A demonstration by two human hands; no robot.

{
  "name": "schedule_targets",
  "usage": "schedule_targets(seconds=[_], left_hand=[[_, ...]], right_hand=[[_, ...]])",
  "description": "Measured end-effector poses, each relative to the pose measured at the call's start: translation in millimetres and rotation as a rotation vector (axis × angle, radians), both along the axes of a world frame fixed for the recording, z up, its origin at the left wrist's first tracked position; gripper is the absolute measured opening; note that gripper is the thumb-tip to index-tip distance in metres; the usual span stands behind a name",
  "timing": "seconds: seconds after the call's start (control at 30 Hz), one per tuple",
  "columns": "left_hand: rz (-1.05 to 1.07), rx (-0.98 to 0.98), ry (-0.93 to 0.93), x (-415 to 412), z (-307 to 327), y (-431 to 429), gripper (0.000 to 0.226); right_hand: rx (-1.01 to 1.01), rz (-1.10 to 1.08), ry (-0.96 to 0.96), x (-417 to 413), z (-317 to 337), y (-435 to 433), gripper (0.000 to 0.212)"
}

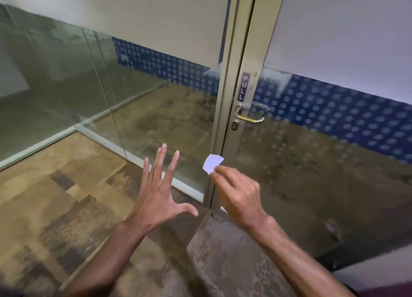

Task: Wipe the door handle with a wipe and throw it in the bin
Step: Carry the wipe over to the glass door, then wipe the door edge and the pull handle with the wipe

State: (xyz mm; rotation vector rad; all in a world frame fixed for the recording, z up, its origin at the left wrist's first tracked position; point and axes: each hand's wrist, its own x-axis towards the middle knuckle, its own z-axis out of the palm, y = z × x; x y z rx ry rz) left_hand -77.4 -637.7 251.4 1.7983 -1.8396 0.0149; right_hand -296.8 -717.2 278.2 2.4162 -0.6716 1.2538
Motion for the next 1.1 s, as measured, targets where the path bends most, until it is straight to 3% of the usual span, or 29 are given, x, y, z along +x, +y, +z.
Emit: schedule_targets(seconds=[0.27, 0.53, 0.93, 1.1], left_hand=[[-0.13, -0.041, -0.05, -14, 16, -94, 0.152], [-0.243, -0.151, -0.091, -2, 21, -196, 0.101], [-0.312, -0.286, -0.136, 51, 31, -355, 0.087], [-0.306, -0.428, -0.152, 57, 25, -405, 0.078]], right_hand=[[0.027, -0.169, -0.065, -28, -5, -64, 0.04], [0.056, -0.328, -0.135, -14, -2, -133, 0.028], [0.05, -0.561, -0.25, 38, 13, -241, 0.02], [0.039, -0.633, -0.202, 53, 20, -275, 0.02]])
